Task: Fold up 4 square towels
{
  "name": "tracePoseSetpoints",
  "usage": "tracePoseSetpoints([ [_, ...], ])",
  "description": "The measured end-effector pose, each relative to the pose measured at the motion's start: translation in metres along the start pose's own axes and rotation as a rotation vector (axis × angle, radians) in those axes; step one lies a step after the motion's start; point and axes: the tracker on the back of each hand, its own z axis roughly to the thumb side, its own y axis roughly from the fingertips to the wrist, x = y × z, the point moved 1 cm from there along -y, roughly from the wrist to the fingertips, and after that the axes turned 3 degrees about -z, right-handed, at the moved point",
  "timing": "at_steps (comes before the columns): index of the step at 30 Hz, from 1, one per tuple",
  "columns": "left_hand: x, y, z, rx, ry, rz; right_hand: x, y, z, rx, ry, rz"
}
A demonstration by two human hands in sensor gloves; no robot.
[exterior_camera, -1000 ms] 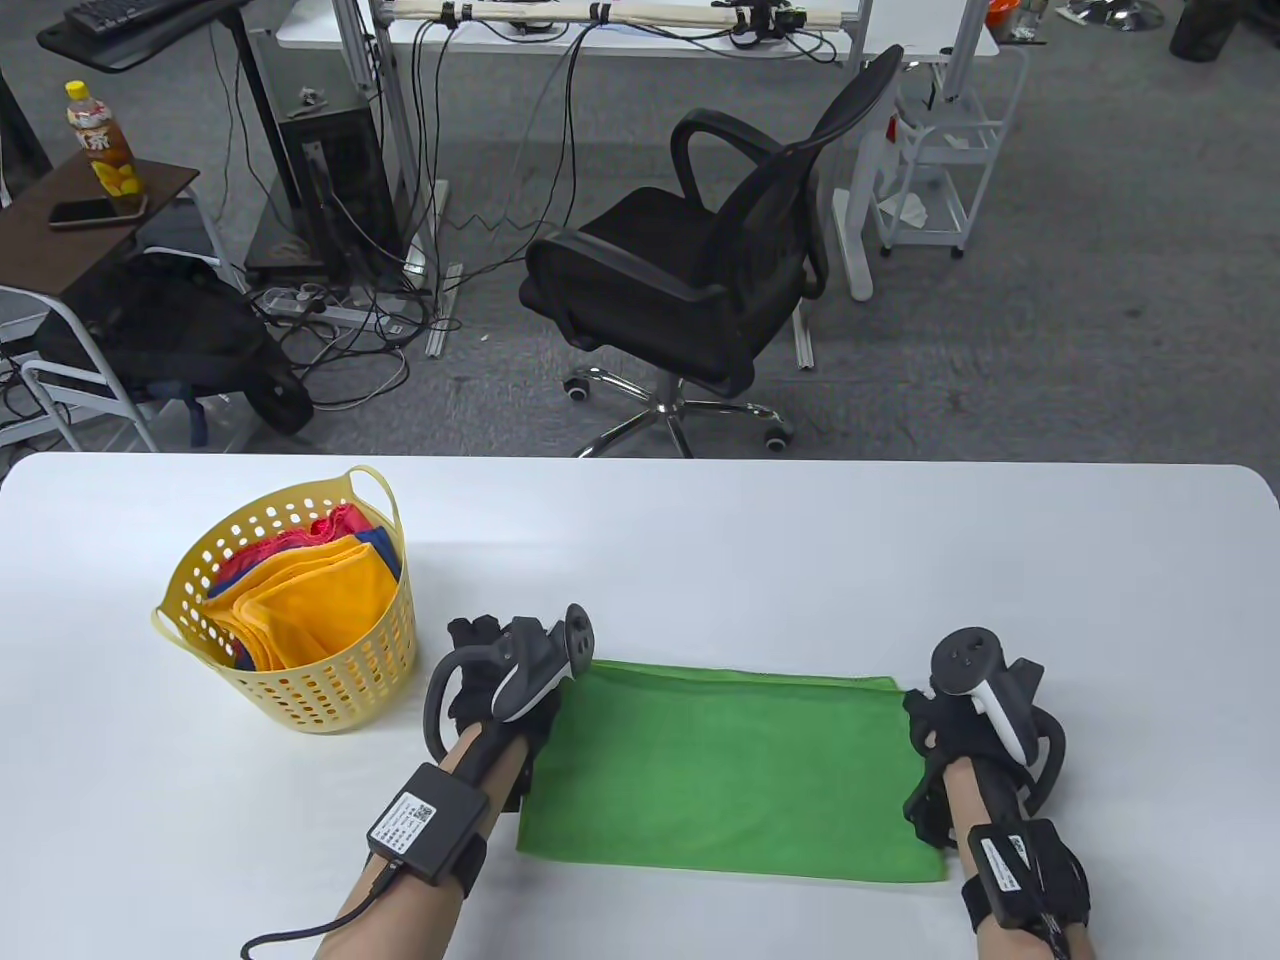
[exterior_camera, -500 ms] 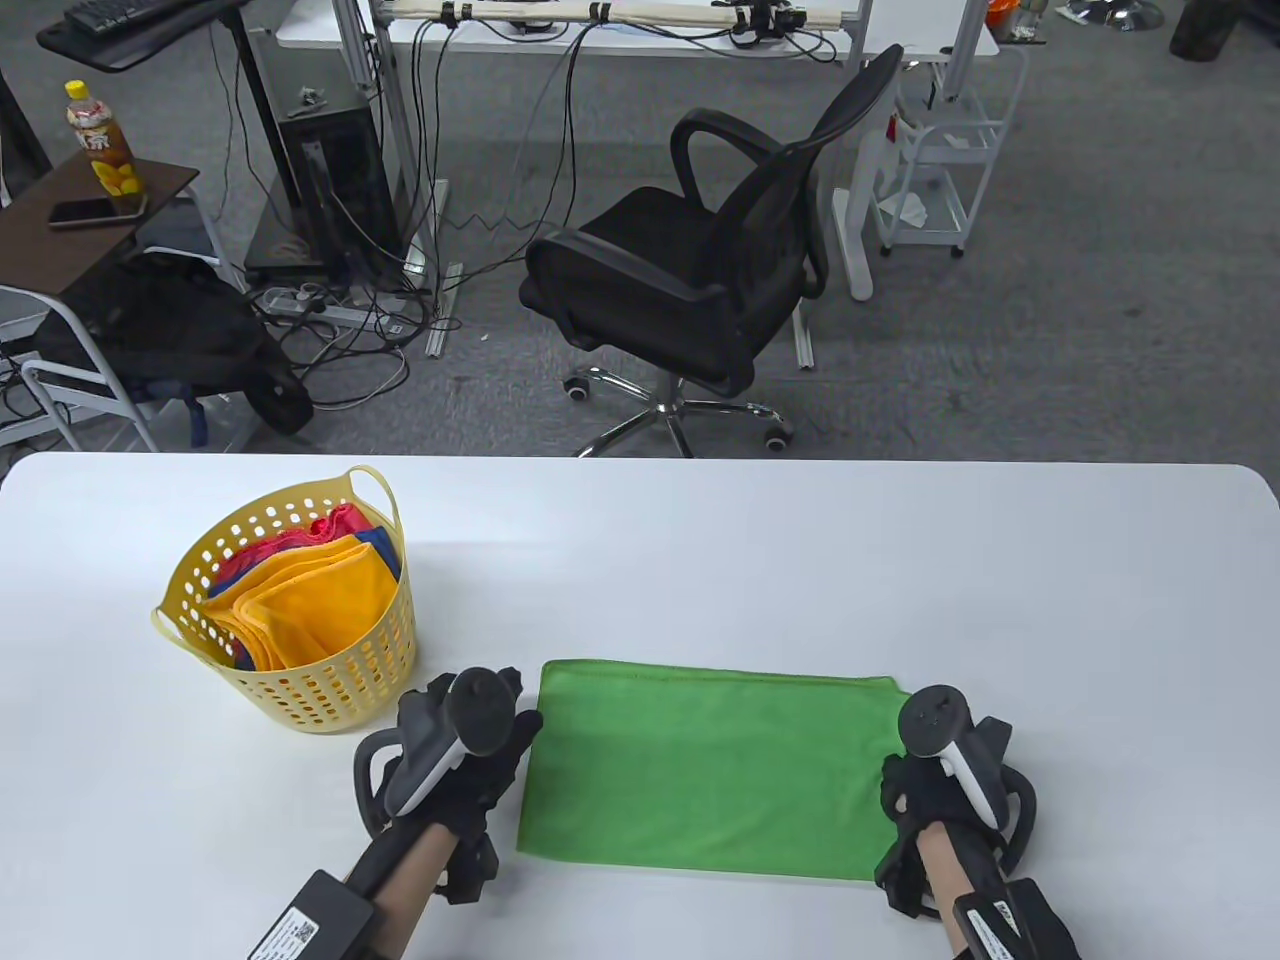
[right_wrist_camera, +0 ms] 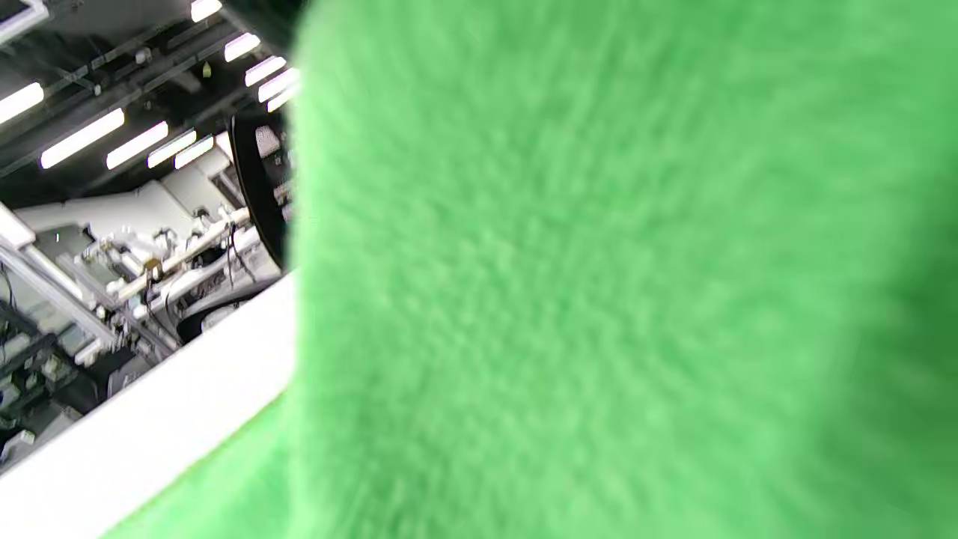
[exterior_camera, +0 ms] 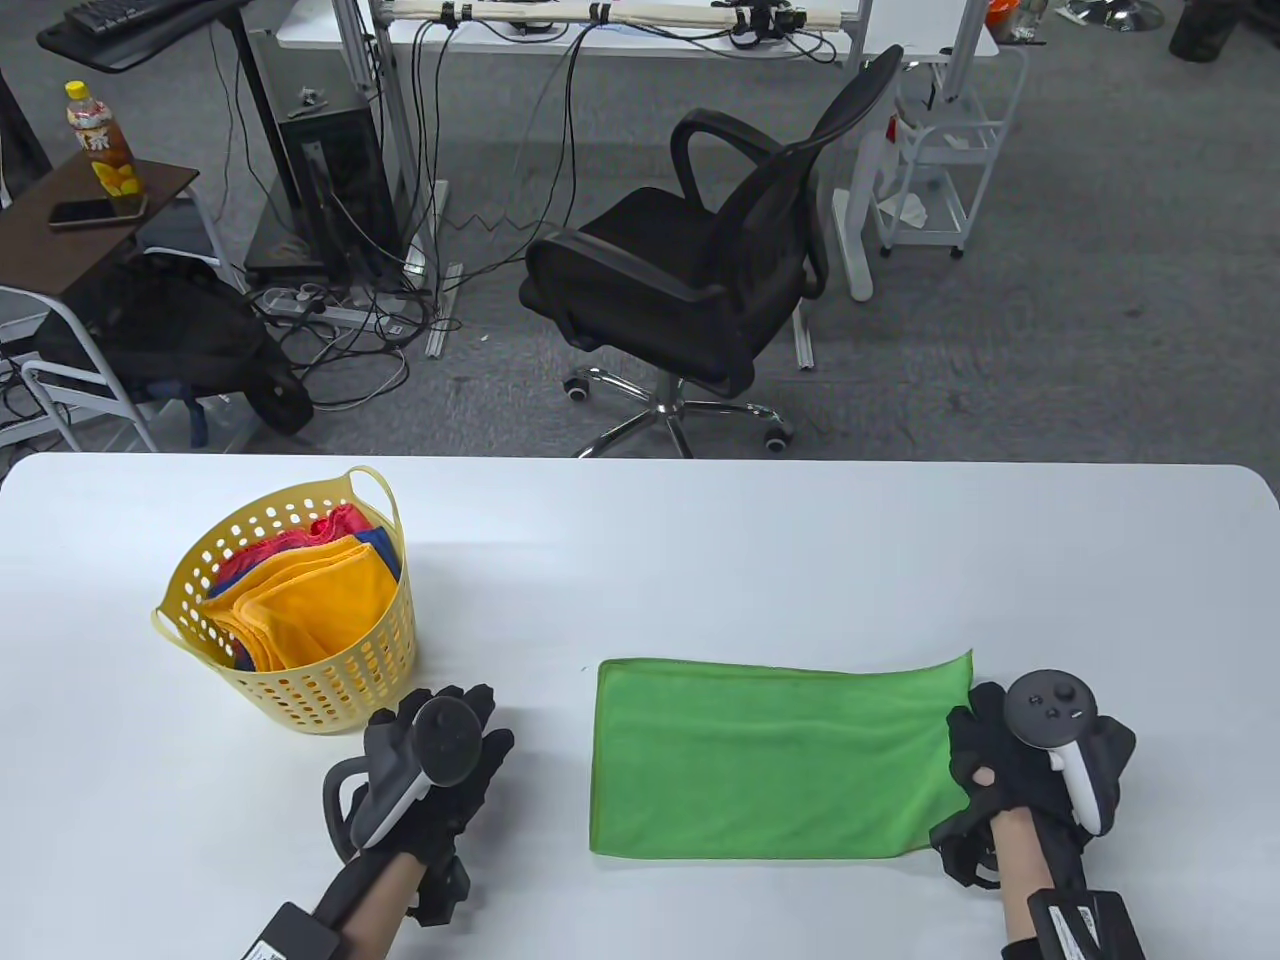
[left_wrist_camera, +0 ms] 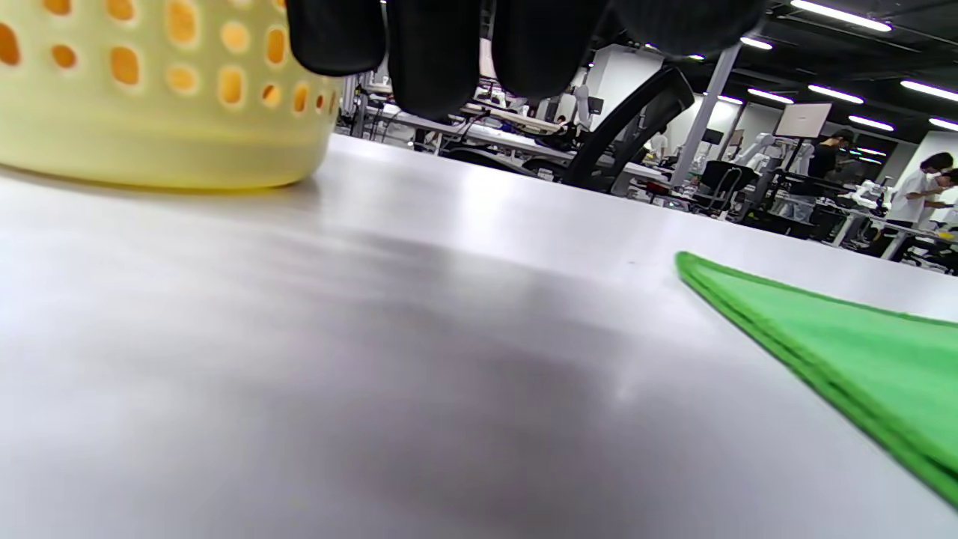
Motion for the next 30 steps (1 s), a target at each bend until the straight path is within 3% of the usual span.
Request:
tracePoseSetpoints([
  [5,0.005,0.004,0.002,-0.014,0.000,0.026,-0.002,0.019,0.057,-0.081,-0.089,0.030],
  [9,0.005,0.003,0.000,-0.012,0.016,0.016,0.035,0.045,0.128,-0.209,-0.065,0.084],
  [12,0.006,0.002,-0.001,-0.006,0.016,0.014,0.090,0.068,0.172,-0.294,-0.053,0.210],
  [14,0.006,0.002,-0.003,-0.002,0.025,0.014,0.124,0.078,0.190,-0.352,-0.110,0.356],
  [15,0.007,0.002,-0.004,-0.002,0.032,0.016,0.139,0.083,0.196,-0.362,-0.146,0.482],
  [18,0.008,0.004,-0.006,-0.005,0.041,0.026,0.141,0.086,0.199,-0.350,-0.315,0.635],
  [21,0.008,0.003,-0.006,-0.003,0.046,0.023,0.108,0.072,0.188,-0.343,-0.377,0.539],
  [23,0.007,0.003,-0.006,-0.001,0.047,0.015,0.083,0.057,0.171,-0.292,-0.360,0.404],
  [25,0.005,0.002,-0.004,-0.002,0.032,0.008,0.064,0.041,0.144,-0.201,-0.244,0.202],
  [27,0.003,0.001,-0.003,0.000,0.017,0.003,0.063,0.034,0.124,-0.169,-0.020,0.099],
  [30,-0.001,0.000,-0.002,0.005,0.000,-0.010,0.078,0.025,0.111,-0.157,0.162,0.137],
])
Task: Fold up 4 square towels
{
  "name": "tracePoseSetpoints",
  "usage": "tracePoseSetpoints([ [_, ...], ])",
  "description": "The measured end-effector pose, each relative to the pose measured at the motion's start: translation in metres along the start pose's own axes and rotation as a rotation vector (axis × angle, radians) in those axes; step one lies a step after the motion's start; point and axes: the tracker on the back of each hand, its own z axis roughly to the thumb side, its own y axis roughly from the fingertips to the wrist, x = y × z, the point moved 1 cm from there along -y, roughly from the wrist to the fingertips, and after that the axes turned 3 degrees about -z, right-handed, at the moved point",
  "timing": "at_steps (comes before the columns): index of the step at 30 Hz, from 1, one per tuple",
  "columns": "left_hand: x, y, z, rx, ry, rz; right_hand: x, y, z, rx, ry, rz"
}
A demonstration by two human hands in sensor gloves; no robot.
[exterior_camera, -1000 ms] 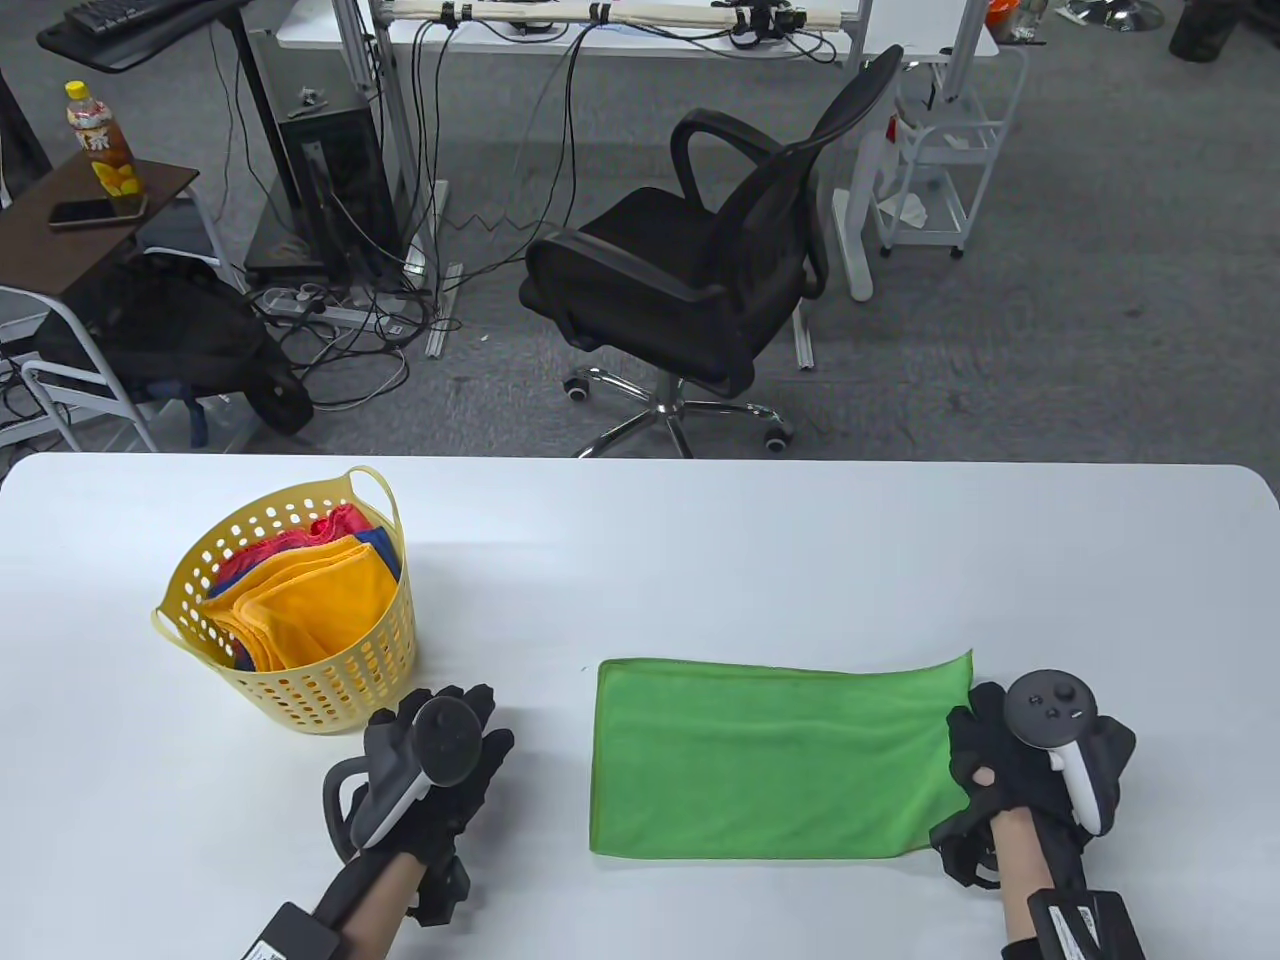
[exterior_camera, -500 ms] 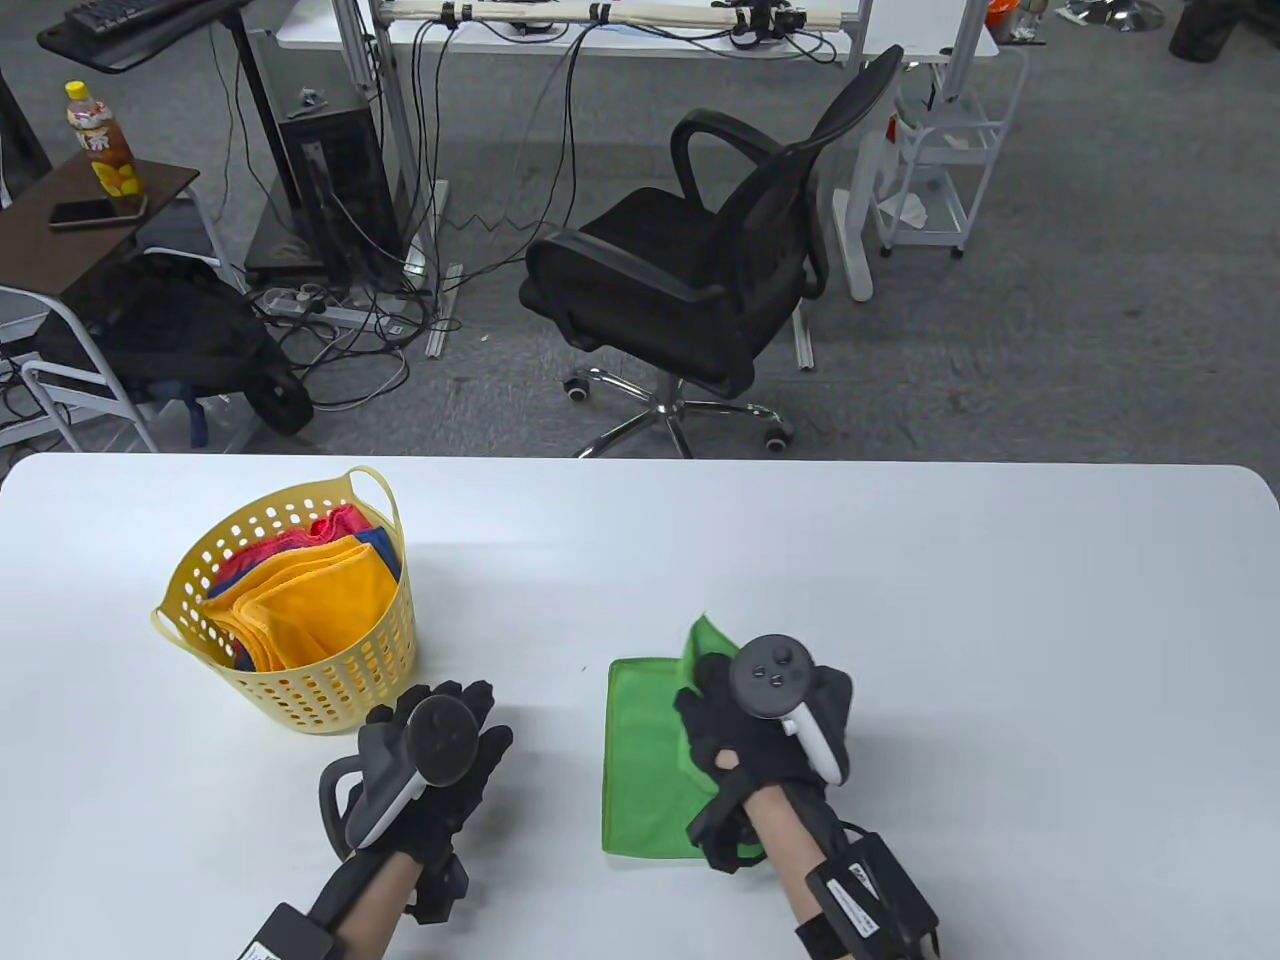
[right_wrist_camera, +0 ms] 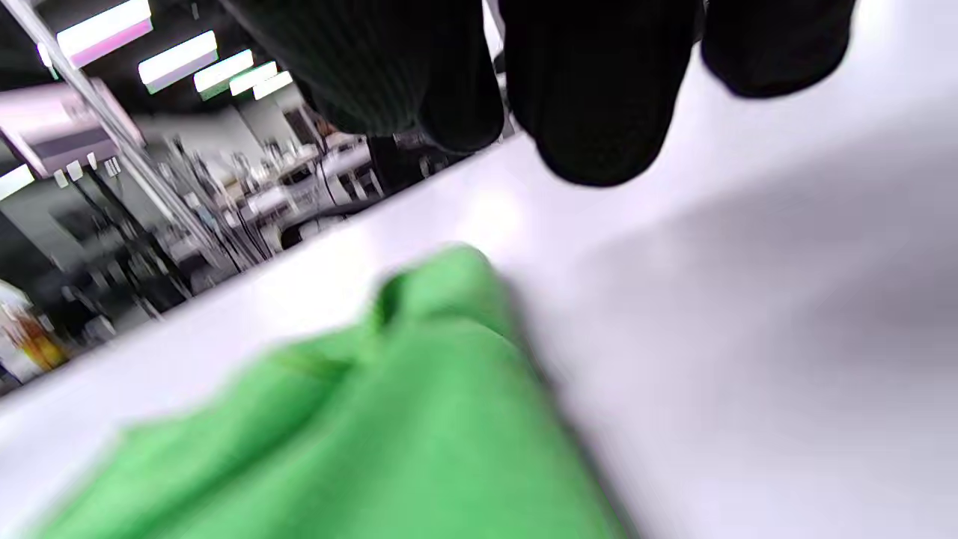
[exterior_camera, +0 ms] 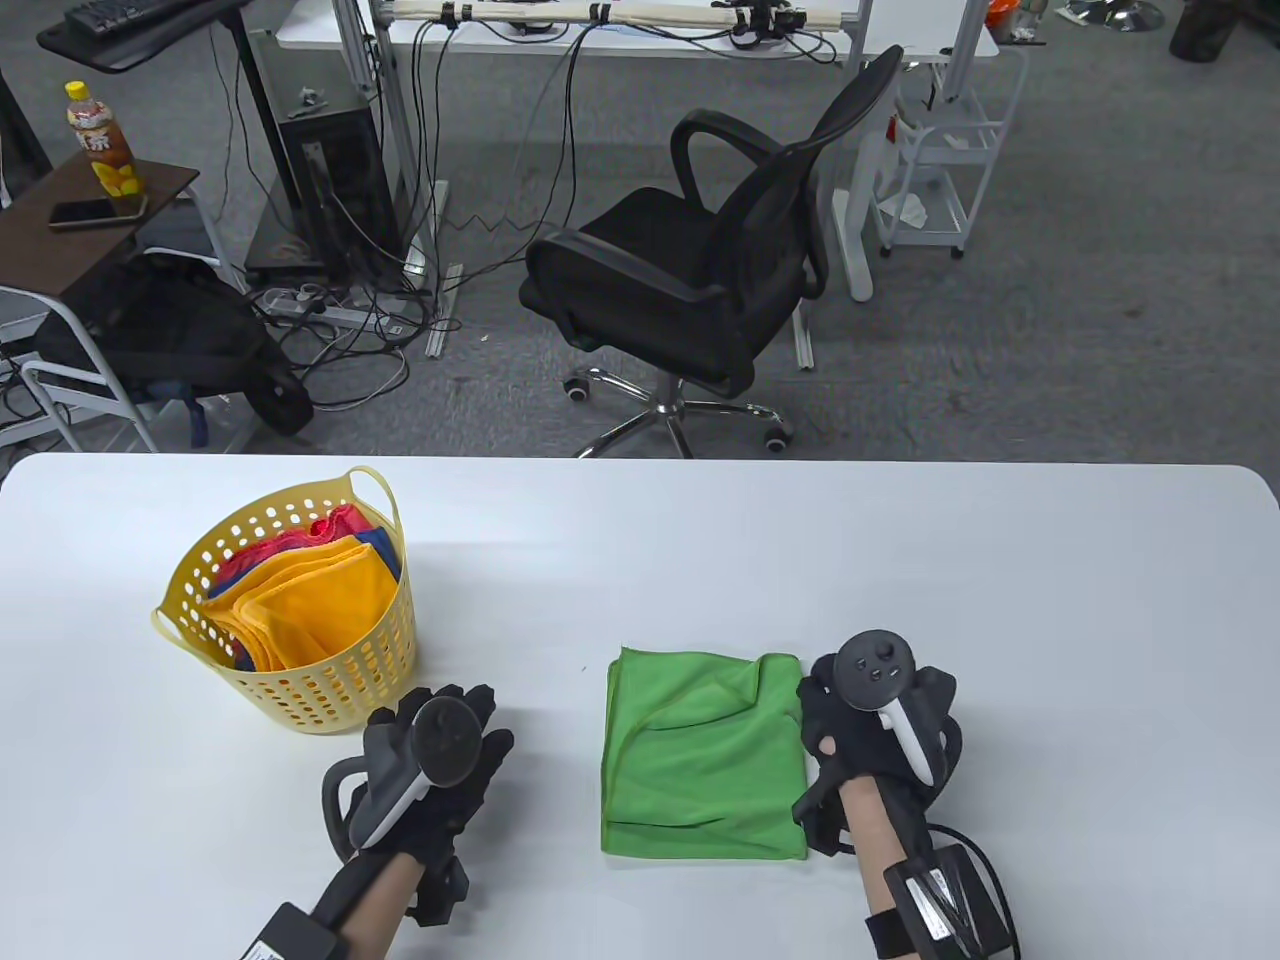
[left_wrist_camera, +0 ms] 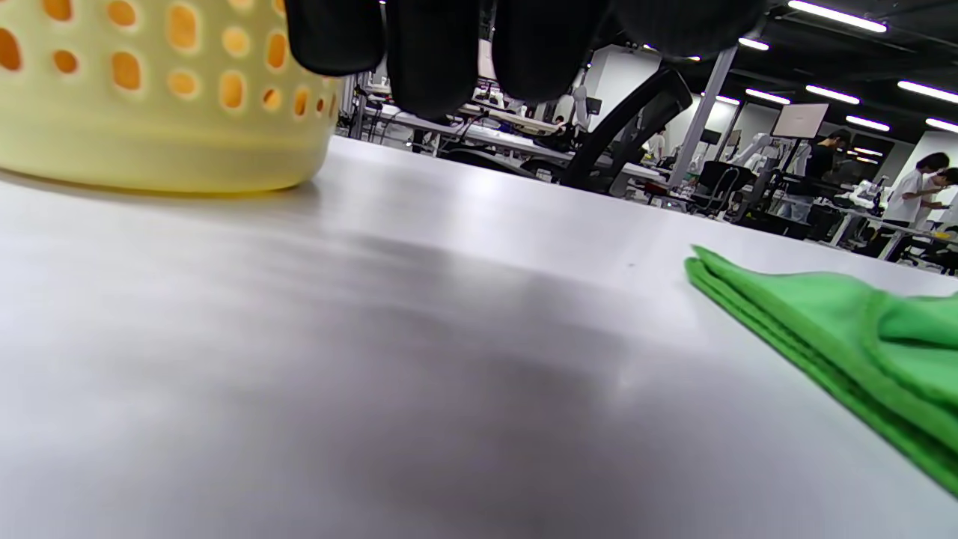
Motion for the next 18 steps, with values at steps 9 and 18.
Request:
tracePoseSetpoints([
  [9,-0.003,0.000,0.001,0.000,-0.040,0.015,0.050,-0.019,0.082,-0.179,0.304,0.058],
  [18,-0.003,-0.006,-0.008,0.024,-0.017,0.004,0.040,-0.015,0.123,-0.459,0.174,-0.193],
])
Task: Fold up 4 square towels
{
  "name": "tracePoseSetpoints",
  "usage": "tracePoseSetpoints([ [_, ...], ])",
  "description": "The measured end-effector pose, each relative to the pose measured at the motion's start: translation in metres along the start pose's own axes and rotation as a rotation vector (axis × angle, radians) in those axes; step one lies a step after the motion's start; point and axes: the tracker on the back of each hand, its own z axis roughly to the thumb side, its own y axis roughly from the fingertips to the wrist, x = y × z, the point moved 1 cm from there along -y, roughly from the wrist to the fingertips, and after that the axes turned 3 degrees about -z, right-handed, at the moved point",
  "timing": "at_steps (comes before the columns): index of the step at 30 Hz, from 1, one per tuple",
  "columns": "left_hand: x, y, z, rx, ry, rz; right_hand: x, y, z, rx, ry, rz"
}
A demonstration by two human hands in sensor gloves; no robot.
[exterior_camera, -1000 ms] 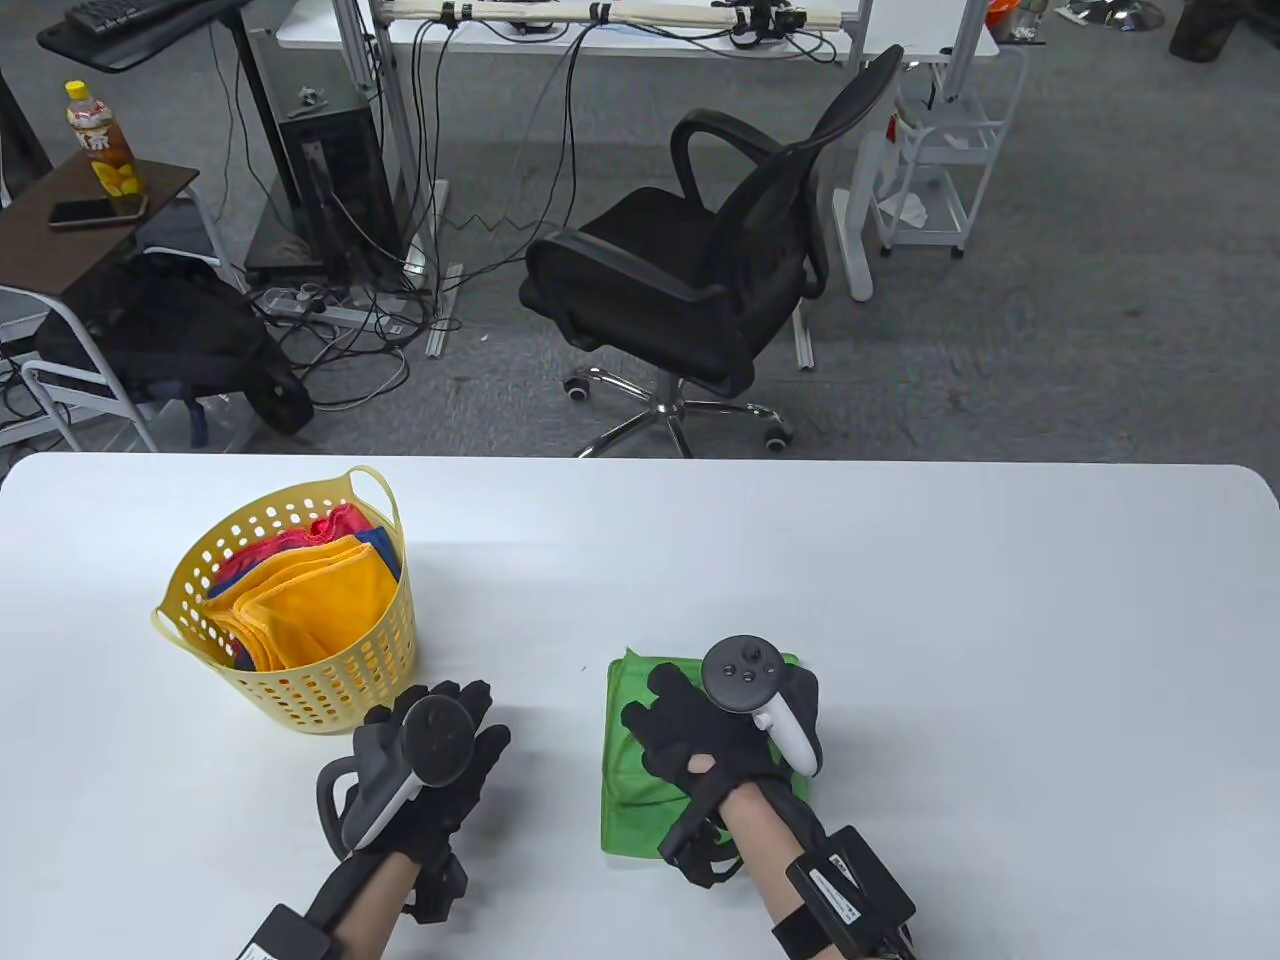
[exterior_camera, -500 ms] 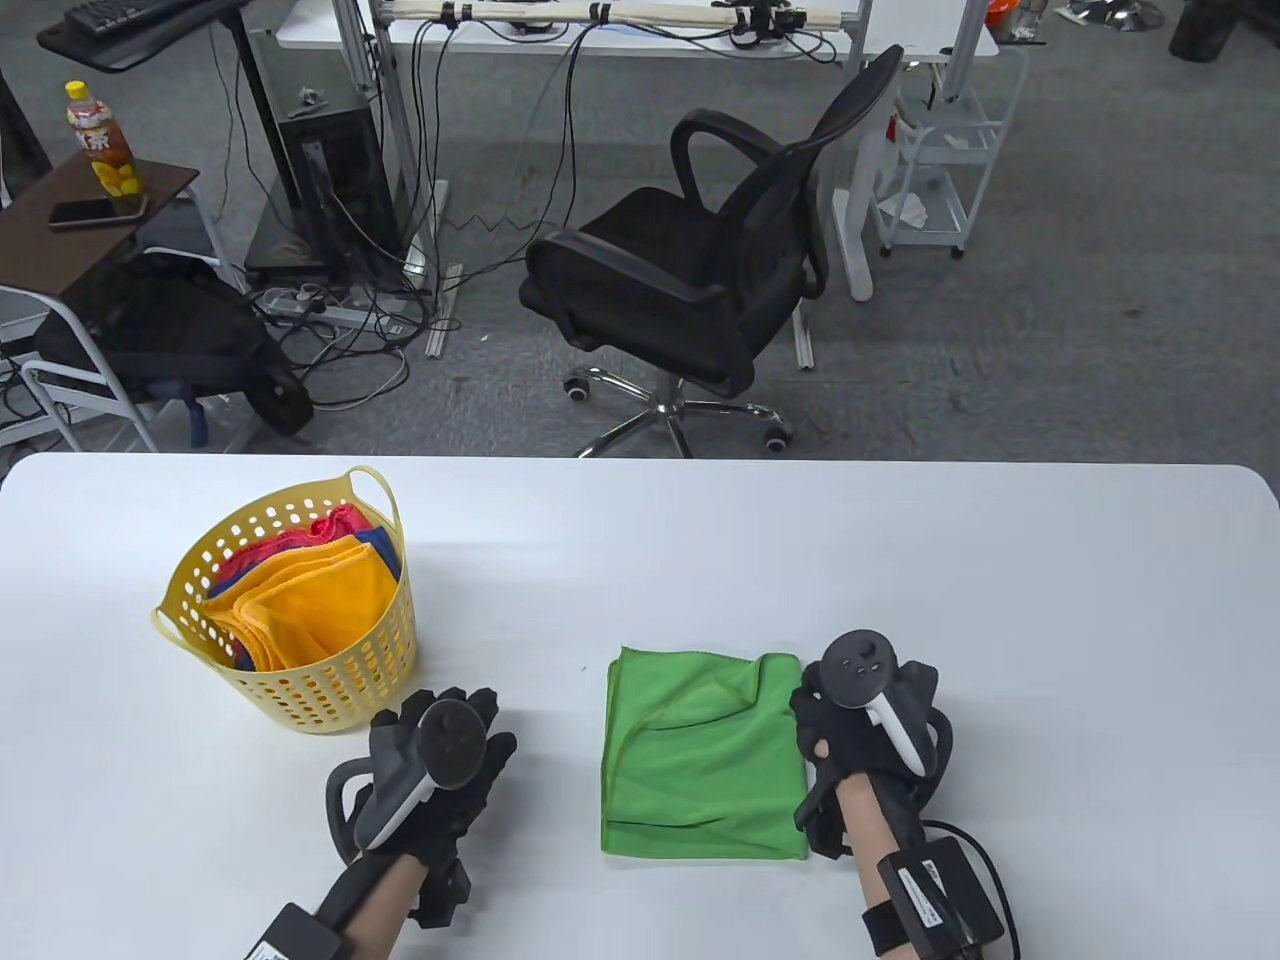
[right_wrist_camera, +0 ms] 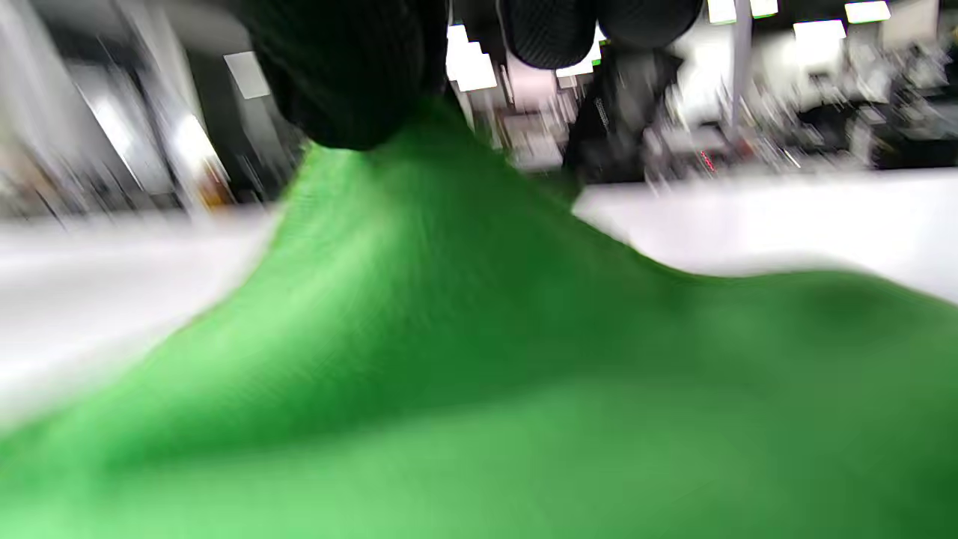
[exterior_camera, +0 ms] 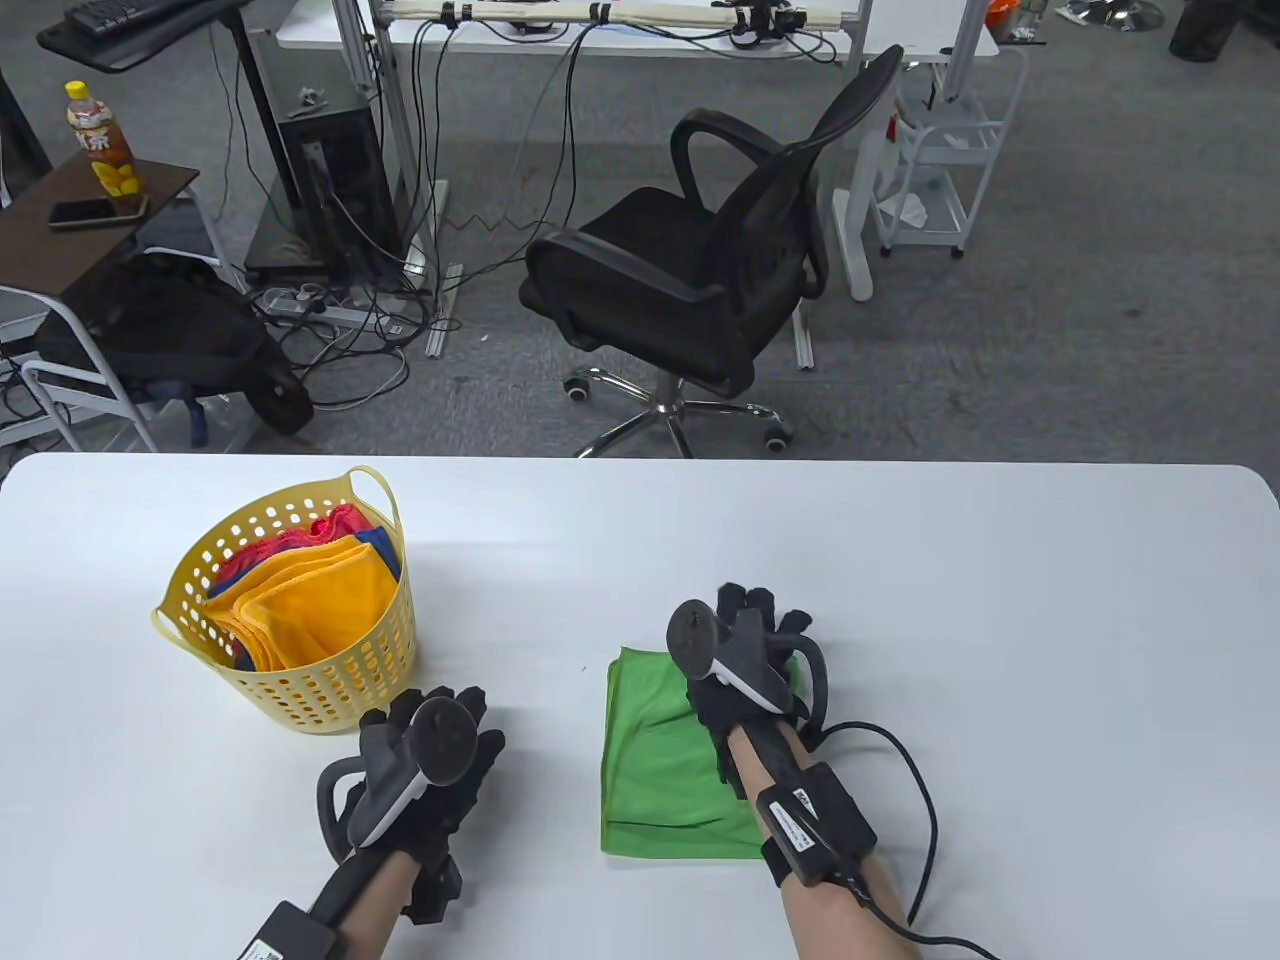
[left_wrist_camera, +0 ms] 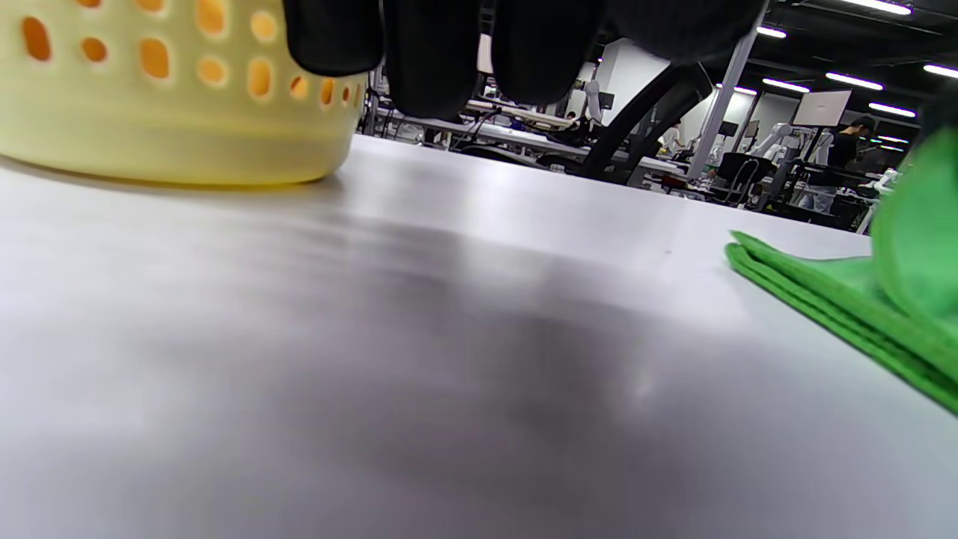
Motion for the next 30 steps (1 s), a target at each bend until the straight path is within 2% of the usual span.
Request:
tracePoseSetpoints([
  [1,0.000,0.000,0.000,0.000,0.000,-0.004,-0.008,0.003,-0.002,-0.020,-0.088,-0.076],
  [4,-0.002,0.001,0.003,-0.007,-0.009,-0.009,-0.016,0.010,-0.017,0.048,-0.131,0.091],
  [5,-0.002,0.001,0.004,-0.011,-0.014,-0.009,-0.017,0.015,-0.024,0.100,-0.101,0.149],
  [7,-0.003,0.002,0.007,-0.017,-0.023,-0.008,-0.016,0.028,-0.033,0.149,-0.022,0.186],
  [8,-0.003,0.002,0.008,-0.019,-0.027,-0.009,-0.015,0.034,-0.036,0.152,0.029,0.189],
  [10,-0.005,0.002,0.009,-0.022,-0.037,-0.012,-0.006,0.047,-0.037,0.130,0.112,0.266],
  [13,-0.009,0.003,0.012,-0.026,-0.054,-0.020,0.021,0.065,-0.030,0.071,0.171,0.520],
  [15,-0.013,0.003,0.013,-0.027,-0.066,-0.029,0.042,0.075,-0.022,0.043,0.156,0.733],
  [18,-0.016,0.004,0.014,-0.034,-0.081,-0.030,0.044,0.075,-0.019,0.010,0.128,0.743],
  [19,-0.017,0.004,0.015,-0.033,-0.089,-0.032,0.046,0.073,-0.024,0.021,0.098,0.802],
  [21,-0.018,0.005,0.015,-0.036,-0.094,-0.028,0.046,0.069,-0.039,0.068,0.081,0.802],
  [25,-0.019,0.005,0.015,-0.035,-0.101,-0.027,0.029,0.055,-0.111,0.274,0.043,0.766],
  [29,-0.023,0.002,0.013,-0.023,-0.105,-0.045,0.011,0.061,-0.188,0.450,-0.064,0.739],
  [30,-0.024,0.002,0.013,-0.023,-0.108,-0.048,0.008,0.063,-0.199,0.477,-0.077,0.731],
])
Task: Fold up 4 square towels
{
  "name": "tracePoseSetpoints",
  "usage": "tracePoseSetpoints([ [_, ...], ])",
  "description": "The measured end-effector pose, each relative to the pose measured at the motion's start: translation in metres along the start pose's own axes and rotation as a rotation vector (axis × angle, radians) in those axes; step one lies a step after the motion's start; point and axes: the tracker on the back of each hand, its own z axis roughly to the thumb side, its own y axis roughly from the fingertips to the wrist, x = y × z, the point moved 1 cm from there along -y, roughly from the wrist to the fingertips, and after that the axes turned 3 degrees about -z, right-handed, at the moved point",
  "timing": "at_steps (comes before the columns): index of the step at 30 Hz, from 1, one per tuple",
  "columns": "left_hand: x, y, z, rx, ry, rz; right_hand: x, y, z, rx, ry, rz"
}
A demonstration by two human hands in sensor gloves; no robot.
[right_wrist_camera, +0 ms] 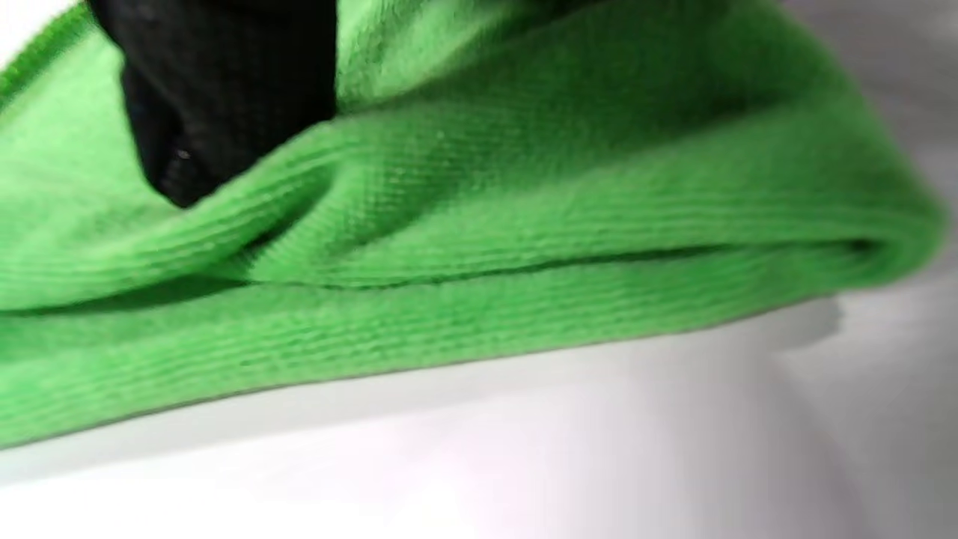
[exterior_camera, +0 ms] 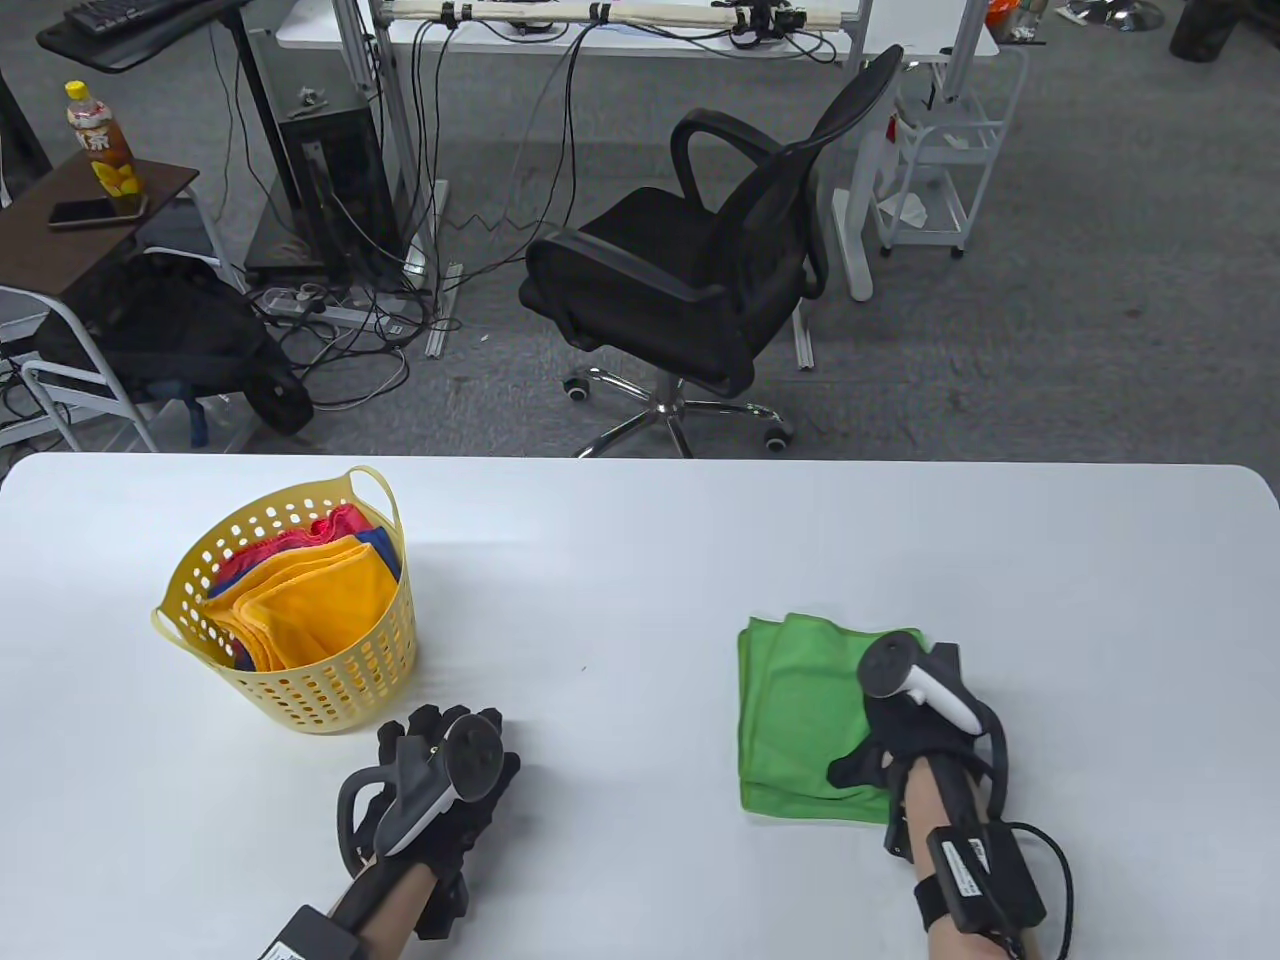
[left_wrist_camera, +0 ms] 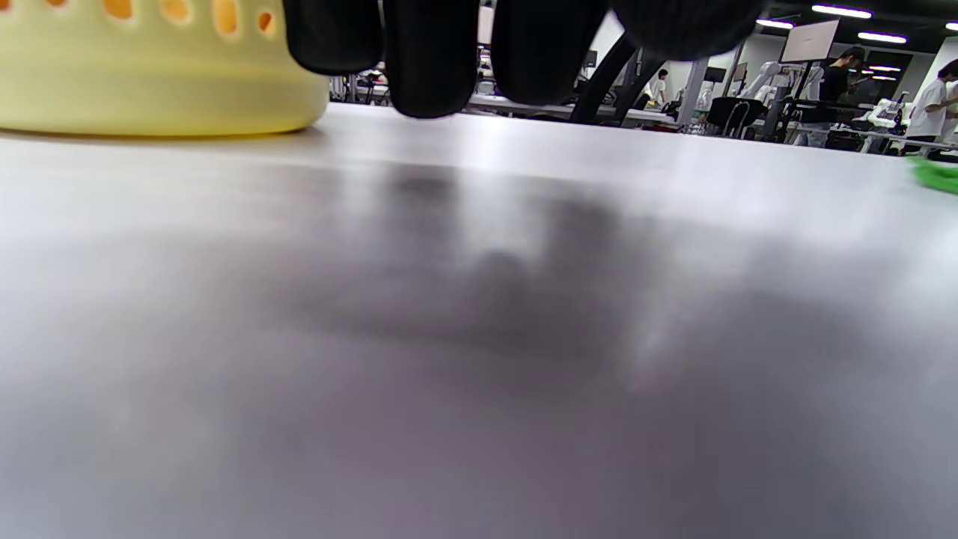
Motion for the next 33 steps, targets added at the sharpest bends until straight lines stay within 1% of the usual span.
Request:
tracePoseSetpoints([
  [1,-0.001,0.000,0.001,0.000,-0.005,-0.005,-0.003,-0.001,-0.015,0.021,-0.037,0.002],
  [3,-0.002,0.000,0.003,-0.003,-0.014,-0.008,-0.006,-0.003,-0.029,0.011,-0.088,0.007],
  [5,0.000,0.001,0.005,-0.012,-0.018,-0.005,-0.005,-0.004,-0.029,-0.015,-0.116,0.022],
  [7,0.008,0.005,0.007,-0.026,-0.012,0.018,-0.008,-0.002,-0.025,-0.018,-0.087,0.010],
  [10,0.030,0.016,0.007,-0.043,0.035,0.099,-0.011,-0.003,-0.033,0.004,-0.106,0.004],
  [12,0.044,0.024,0.005,-0.055,0.084,0.142,-0.014,-0.003,-0.052,0.028,-0.171,0.000],
  [14,0.054,0.029,0.002,-0.058,0.120,0.169,-0.017,-0.001,-0.073,0.056,-0.226,-0.009],
  [17,0.070,0.036,-0.004,-0.068,0.151,0.195,-0.021,0.003,-0.095,0.092,-0.287,-0.025],
  [19,0.092,0.042,-0.009,-0.053,0.148,0.217,-0.023,0.006,-0.101,0.111,-0.294,-0.034],
  [20,0.110,0.044,-0.014,-0.053,0.140,0.228,-0.025,0.008,-0.101,0.120,-0.286,-0.047],
  [21,0.125,0.045,-0.018,-0.031,0.138,0.241,-0.028,0.010,-0.099,0.119,-0.291,-0.060],
  [22,0.143,0.044,-0.024,0.001,0.129,0.258,-0.034,0.014,-0.094,0.087,-0.330,-0.099],
  [23,0.168,0.038,-0.033,0.066,0.093,0.283,-0.043,0.020,-0.084,0.026,-0.379,-0.147],
  [24,0.177,0.034,-0.038,0.098,0.071,0.289,-0.049,0.024,-0.075,-0.034,-0.400,-0.175],
  [25,0.194,0.023,-0.048,0.183,0.014,0.281,-0.057,0.032,-0.062,-0.113,-0.415,-0.206],
  [26,0.205,0.011,-0.059,0.286,-0.057,0.250,-0.065,0.041,-0.047,-0.178,-0.413,-0.252],
  [27,0.210,0.002,-0.066,0.352,-0.106,0.224,-0.070,0.047,-0.036,-0.214,-0.398,-0.280],
  [28,0.214,-0.013,-0.078,0.446,-0.184,0.169,-0.074,0.055,-0.021,-0.262,-0.361,-0.314],
  [30,0.211,-0.033,-0.092,0.540,-0.251,0.103,-0.080,0.069,0.001,-0.338,-0.303,-0.359],
  [31,0.207,-0.041,-0.097,0.561,-0.263,0.073,-0.082,0.075,0.008,-0.364,-0.285,-0.375],
  [32,0.200,-0.051,-0.102,0.569,-0.268,0.009,-0.085,0.084,0.016,-0.389,-0.271,-0.400],
  [33,0.191,-0.062,-0.106,0.580,-0.278,-0.083,-0.088,0.093,0.022,-0.412,-0.261,-0.438],
])
